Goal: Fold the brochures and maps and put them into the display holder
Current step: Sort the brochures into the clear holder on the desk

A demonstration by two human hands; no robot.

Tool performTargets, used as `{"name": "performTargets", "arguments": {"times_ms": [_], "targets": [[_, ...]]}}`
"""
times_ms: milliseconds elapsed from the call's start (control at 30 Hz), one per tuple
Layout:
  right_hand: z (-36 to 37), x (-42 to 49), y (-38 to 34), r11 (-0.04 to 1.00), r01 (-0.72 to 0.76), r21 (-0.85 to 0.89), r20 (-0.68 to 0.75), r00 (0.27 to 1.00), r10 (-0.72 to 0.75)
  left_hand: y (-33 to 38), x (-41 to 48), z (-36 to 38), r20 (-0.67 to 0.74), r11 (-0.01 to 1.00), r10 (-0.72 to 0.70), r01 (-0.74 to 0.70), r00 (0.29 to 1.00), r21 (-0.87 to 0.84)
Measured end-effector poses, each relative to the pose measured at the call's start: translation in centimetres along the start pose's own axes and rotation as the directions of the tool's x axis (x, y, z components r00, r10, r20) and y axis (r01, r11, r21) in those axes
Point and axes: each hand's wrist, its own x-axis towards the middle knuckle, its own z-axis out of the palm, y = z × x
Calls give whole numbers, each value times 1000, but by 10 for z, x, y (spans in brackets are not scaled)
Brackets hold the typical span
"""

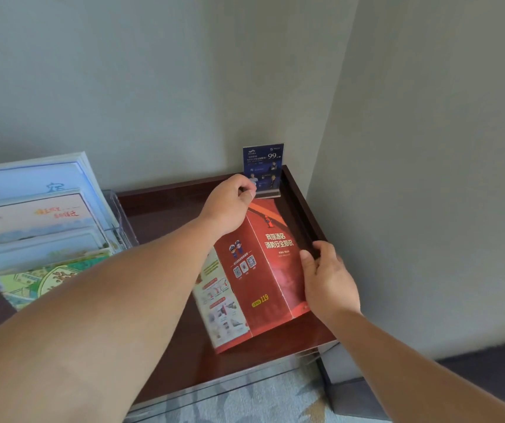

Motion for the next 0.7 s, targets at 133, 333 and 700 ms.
{"name": "performTargets", "arguments": {"times_ms": [133,333,700], "targets": [[2,-18,-28,983,147,-110,75,987,-140,9,-3,0,-8,1000,12,-12,1000,3],[19,-27,-48,985,164,-50,285,948,-143,25,-16,1,23,1000,23,-23,999,-6],[-2,-17,-42,889,-116,443,115,991,72,-16,-50,-4,14,864,-503,503,864,-26]]}}
